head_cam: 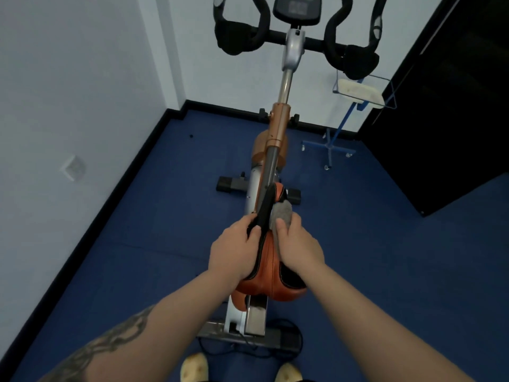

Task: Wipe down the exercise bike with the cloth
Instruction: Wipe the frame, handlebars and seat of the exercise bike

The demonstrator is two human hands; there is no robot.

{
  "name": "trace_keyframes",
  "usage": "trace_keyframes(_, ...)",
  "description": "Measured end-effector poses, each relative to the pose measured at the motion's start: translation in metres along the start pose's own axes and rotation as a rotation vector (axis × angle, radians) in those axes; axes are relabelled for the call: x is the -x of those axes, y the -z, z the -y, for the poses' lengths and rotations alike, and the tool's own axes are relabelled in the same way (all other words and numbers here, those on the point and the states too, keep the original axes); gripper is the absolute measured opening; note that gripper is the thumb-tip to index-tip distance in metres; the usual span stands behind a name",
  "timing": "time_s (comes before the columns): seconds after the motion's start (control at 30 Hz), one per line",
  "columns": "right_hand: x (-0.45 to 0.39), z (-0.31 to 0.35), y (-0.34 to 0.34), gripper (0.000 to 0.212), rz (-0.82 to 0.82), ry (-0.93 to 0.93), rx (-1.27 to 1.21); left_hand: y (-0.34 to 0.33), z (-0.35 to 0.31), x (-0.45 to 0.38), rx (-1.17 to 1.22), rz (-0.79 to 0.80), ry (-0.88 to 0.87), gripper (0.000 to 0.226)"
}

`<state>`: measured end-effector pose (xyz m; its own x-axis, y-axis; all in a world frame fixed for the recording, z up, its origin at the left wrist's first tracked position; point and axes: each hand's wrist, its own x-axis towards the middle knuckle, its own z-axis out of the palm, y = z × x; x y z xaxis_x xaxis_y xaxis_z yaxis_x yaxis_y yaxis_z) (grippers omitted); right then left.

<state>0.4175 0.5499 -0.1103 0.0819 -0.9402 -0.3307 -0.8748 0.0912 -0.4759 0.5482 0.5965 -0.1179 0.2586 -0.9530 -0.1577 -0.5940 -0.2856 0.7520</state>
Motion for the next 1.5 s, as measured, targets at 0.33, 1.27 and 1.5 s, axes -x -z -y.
trace_keyframes(0.33, -0.099, 0.027, 0.012, 0.049, -0.025, 0.128, -0.017, 0.002, -0.004, 0.001, 0.037, -0.027, 0.048, 0.034)
trace_keyframes(1.27, -0.019, 0.069, -0.004, 0.046, 0.459, 1.023, 0.856, -0.010, 0.027, 0.060, 0.596, 0.007, 0.245, 0.071)
trace_keyframes(1.5, -0.027, 0.085, 0.003, 0.049, 0.610, 0.821, 0.836, -0.009, 0.034, 0.060, 0.682, 0.111, 0.287, 0.058)
